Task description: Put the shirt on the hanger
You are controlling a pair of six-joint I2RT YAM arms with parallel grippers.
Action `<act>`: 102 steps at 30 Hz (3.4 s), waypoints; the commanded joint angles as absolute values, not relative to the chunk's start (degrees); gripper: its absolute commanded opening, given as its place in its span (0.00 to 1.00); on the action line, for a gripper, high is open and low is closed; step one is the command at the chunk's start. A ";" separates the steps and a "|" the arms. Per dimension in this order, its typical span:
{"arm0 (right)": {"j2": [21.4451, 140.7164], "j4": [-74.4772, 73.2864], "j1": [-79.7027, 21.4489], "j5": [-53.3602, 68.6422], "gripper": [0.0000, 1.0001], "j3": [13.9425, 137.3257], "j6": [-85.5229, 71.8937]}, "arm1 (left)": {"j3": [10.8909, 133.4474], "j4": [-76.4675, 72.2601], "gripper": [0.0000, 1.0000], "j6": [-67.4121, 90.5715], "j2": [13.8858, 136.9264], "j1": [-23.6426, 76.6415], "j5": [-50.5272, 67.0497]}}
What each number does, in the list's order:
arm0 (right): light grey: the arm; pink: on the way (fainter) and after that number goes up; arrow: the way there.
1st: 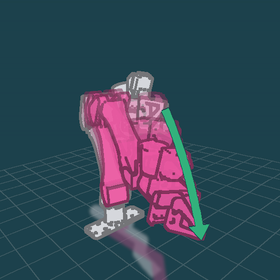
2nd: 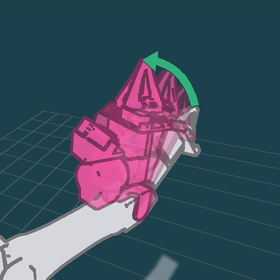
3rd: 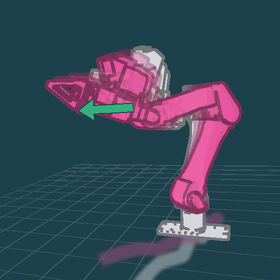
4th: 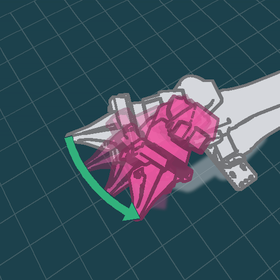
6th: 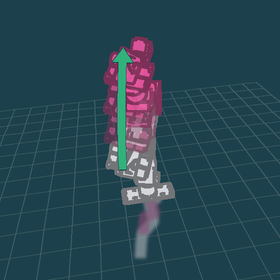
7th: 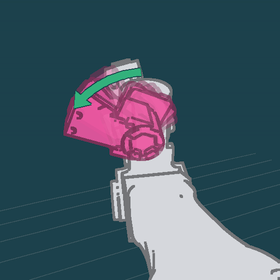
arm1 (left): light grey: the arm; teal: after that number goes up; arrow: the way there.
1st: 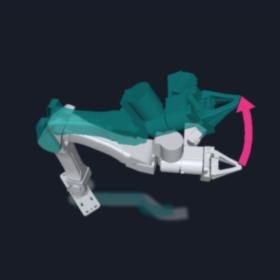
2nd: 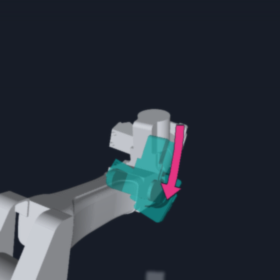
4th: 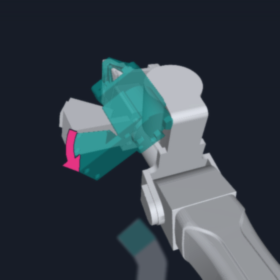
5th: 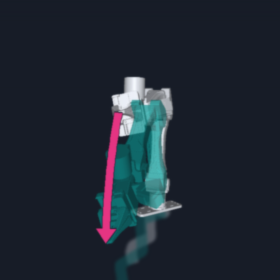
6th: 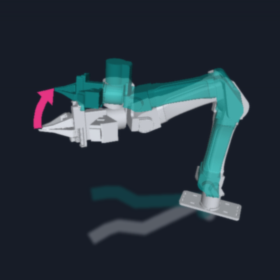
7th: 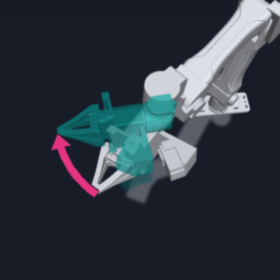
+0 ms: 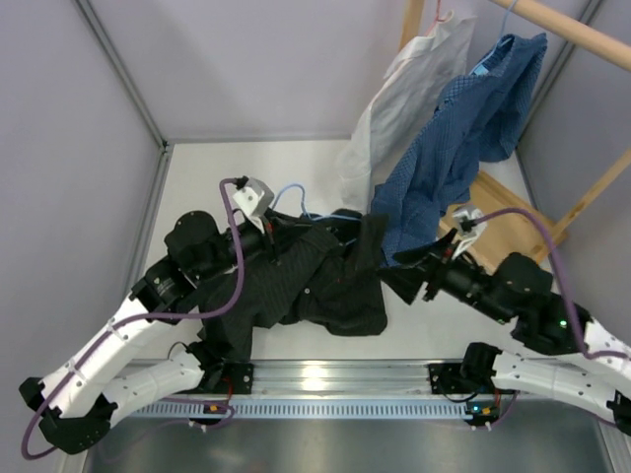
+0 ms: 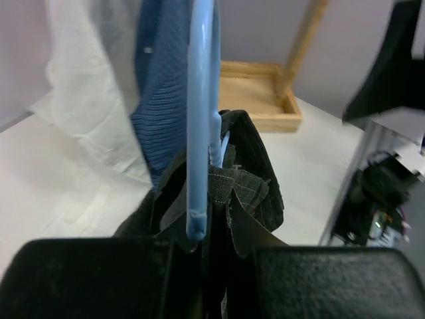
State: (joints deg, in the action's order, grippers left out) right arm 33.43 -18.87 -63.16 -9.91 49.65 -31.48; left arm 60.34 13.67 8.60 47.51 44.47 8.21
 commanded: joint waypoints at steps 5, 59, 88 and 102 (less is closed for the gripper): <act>36.81 -30.50 -63.90 -0.89 0.71 65.73 -14.34 | 61.08 6.95 0.00 3.69 50.96 44.56 48.23; 40.36 -30.50 -63.63 -8.60 0.00 78.59 -4.57 | 42.45 4.02 0.00 32.69 47.54 42.99 -44.18; 45.88 -26.63 -63.72 -16.88 0.00 84.37 -4.48 | 45.43 7.63 0.44 31.72 43.42 30.50 -28.78; 48.17 -38.13 -63.63 -13.20 0.00 86.05 -5.98 | 72.22 10.26 0.91 4.68 50.16 30.67 32.79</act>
